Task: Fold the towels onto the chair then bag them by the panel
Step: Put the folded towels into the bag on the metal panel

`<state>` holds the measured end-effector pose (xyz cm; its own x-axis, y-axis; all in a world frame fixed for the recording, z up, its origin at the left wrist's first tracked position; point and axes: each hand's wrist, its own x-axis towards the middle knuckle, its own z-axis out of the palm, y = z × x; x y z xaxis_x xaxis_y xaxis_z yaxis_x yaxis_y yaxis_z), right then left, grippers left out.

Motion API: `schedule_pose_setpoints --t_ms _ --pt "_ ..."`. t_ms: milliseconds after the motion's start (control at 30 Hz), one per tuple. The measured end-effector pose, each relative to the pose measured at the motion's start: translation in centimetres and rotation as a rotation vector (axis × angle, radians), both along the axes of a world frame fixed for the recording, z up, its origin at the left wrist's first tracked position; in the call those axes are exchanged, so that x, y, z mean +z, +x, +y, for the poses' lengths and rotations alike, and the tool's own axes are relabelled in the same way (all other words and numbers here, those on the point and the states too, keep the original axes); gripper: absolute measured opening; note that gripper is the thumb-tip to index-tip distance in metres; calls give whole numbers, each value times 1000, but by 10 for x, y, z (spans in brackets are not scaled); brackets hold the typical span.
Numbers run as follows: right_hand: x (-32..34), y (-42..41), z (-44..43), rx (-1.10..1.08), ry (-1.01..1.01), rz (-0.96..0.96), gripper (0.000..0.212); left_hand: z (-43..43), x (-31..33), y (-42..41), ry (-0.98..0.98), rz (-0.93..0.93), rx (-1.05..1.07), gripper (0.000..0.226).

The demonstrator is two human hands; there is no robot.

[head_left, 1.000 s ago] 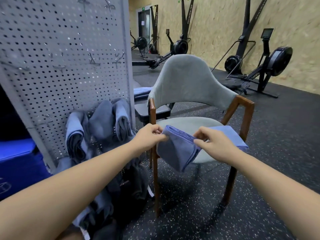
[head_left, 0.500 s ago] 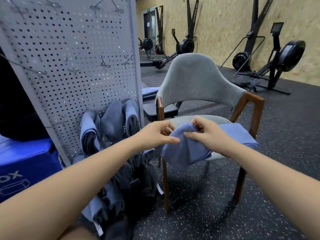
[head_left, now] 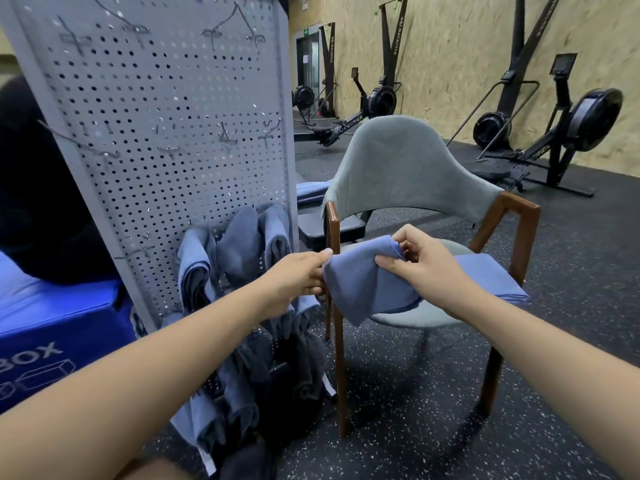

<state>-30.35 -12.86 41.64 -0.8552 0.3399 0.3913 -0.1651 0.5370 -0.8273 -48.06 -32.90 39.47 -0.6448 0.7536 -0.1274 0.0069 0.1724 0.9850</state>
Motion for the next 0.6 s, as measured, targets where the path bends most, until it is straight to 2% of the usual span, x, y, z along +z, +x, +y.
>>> schedule_pose_setpoints --t_ms 167,333,467,600 --pt "2 -8 -35 20 105 -64 34 -24 26 -11 134 -29 65 10" --pt "15 -23 -101 89 139 -66 30 -87 43 -21 208 76 125 13" --pt "19 -41 -155 130 196 -20 35 -146 48 -27 79 206 211 20" --pt "23 -59 -201 147 262 46 36 -202 40 -33 -7 46 207 23"
